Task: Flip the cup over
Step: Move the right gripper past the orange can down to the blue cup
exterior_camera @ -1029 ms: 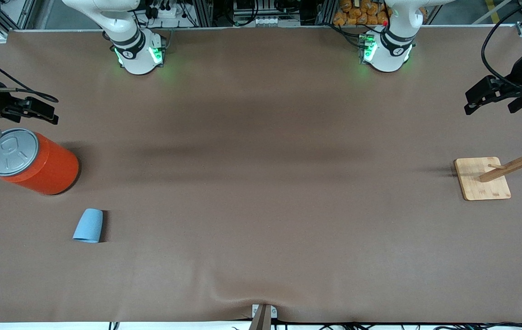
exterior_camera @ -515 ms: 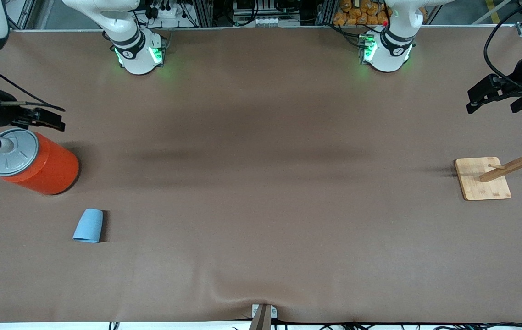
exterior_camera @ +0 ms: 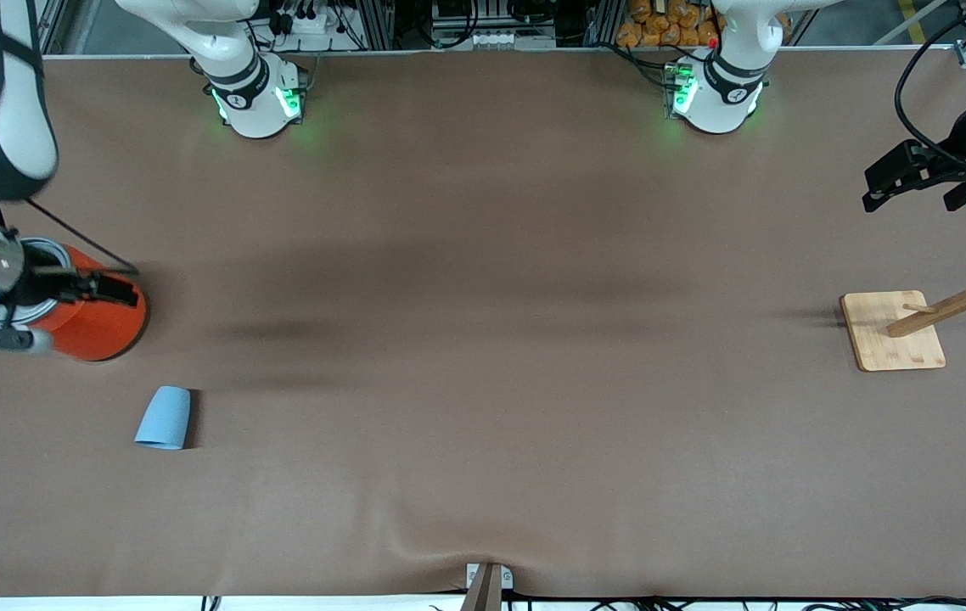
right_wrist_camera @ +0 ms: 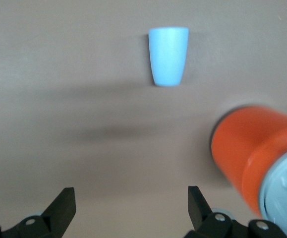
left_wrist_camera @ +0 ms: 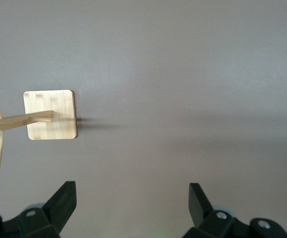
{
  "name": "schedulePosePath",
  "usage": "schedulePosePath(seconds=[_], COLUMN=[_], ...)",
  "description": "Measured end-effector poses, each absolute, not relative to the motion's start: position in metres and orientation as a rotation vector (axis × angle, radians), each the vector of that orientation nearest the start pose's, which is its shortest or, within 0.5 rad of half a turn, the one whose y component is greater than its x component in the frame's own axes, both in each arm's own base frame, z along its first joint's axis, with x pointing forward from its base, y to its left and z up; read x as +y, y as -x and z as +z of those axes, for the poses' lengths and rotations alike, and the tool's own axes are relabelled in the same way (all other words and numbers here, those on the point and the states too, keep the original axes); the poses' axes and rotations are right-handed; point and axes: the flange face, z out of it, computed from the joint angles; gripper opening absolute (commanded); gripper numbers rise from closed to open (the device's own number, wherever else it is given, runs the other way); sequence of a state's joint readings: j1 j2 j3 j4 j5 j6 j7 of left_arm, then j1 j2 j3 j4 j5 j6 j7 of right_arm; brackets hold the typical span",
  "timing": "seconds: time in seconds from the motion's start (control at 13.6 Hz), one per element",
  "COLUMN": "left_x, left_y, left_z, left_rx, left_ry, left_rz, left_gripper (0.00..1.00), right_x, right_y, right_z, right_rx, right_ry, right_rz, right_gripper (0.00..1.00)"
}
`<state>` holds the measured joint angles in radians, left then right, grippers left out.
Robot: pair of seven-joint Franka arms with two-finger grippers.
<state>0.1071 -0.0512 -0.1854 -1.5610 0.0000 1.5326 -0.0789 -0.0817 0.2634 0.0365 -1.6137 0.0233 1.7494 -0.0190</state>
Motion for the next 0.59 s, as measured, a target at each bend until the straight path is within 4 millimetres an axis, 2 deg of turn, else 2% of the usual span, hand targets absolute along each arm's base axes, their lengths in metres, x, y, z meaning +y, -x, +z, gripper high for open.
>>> schedulePosePath(seconds=[0.15,0.37,0.59], left_x=[-0.045,-0.045,-0.044], left_y=[-0.533,-0.533,-0.533], left_z=[0.653,0.653,0.654], left_rx=[-0.001,0.007,0.029], left_ry=[3.134,3.134,3.133], left_rz=[-0.033,-0.033,-0.035], left_gripper=[1.0,1.0,1.0], right_x=[-0.038,-0.041,-0.038], right_y=[-0.642,-0.663,-0.686], right_z=[0.415,0.353,0.312], right_rx=[-0.005,-0.073,-0.303], right_ry=[3.089,3.122,3.219], right_rz=[0.231,0.243,0.117], right_gripper=[1.0,1.0,1.0])
